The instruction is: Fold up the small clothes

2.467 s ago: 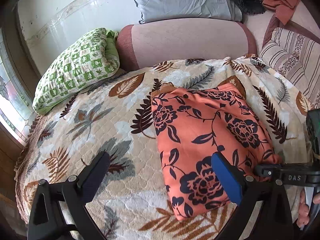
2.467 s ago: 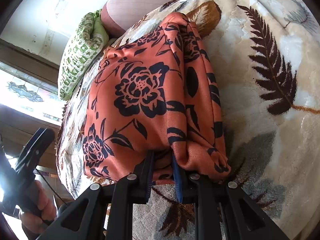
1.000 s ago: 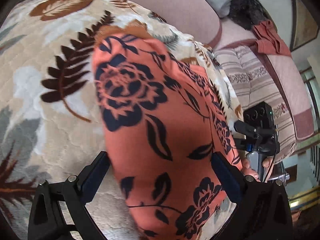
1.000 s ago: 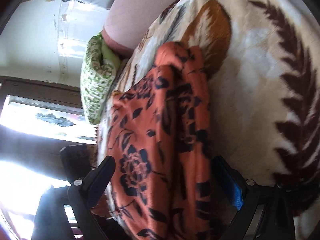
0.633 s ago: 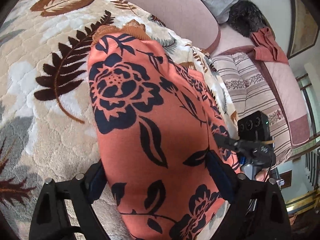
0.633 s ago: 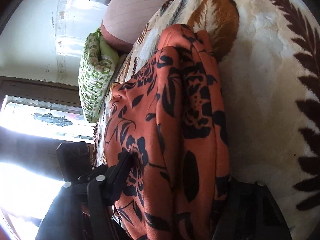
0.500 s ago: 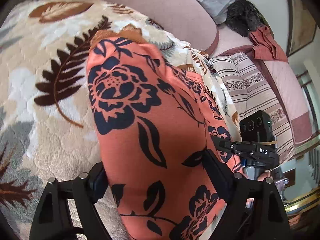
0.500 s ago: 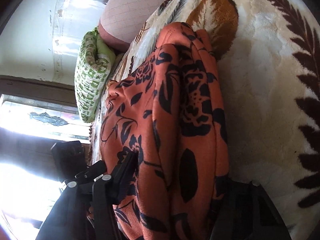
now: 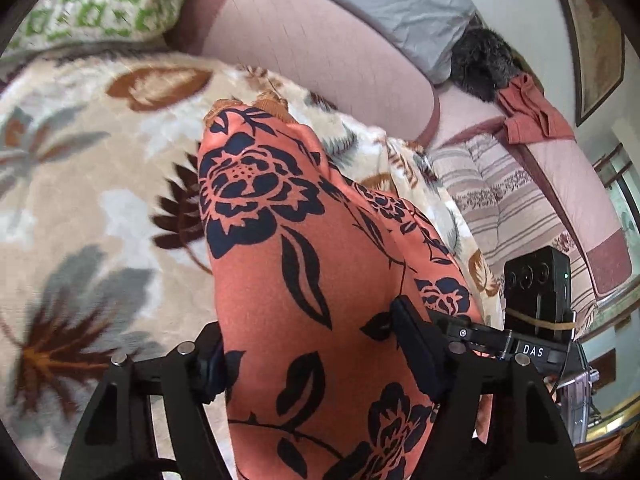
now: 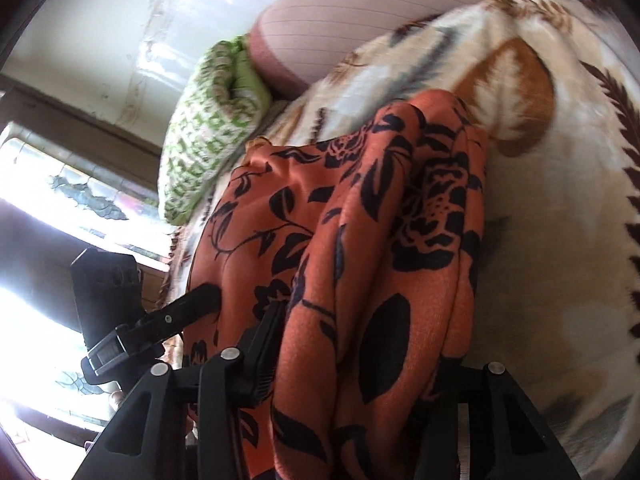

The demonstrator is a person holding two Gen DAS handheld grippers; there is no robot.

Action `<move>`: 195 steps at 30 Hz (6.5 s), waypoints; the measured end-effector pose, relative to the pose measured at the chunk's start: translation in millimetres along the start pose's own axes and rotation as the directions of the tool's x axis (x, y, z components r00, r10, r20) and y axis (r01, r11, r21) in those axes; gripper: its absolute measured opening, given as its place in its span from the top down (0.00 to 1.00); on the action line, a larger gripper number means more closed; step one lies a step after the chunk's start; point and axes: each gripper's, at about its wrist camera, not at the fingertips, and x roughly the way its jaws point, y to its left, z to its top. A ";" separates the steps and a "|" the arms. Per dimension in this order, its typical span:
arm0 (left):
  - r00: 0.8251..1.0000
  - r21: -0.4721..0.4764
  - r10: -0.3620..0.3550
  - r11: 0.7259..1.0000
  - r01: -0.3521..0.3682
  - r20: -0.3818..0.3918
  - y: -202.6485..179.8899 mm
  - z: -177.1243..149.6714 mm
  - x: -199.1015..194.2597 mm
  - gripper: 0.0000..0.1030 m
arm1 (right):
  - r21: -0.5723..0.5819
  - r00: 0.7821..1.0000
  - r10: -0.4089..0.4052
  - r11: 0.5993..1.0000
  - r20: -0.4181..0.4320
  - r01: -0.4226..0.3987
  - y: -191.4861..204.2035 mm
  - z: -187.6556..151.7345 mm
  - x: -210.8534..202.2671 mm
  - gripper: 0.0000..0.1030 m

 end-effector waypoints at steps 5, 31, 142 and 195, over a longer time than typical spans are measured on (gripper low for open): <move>0.996 0.017 0.033 0.999 -0.035 0.083 10.2 -7.4 -42.3 0.29 | -0.031 0.994 0.092 0.995 0.053 -0.090 27.9 -11.8 0.1 0.54; 0.981 -0.069 0.179 0.982 -0.173 0.082 69.1 -27.1 -81.5 0.28 | -0.025 0.995 0.095 0.995 -0.003 -0.095 77.6 -38.7 62.8 0.54; 0.333 -0.288 0.772 0.542 -0.789 0.541 -140.6 -104.9 -344.8 0.10 | -0.315 0.786 -0.230 0.824 0.574 0.471 271.2 -165.0 -133.2 0.22; 0.366 -0.240 0.723 0.586 -0.774 0.586 -157.9 -111.5 -365.1 0.06 | -0.372 0.791 -0.235 0.783 0.565 0.499 294.5 -166.1 -120.4 0.22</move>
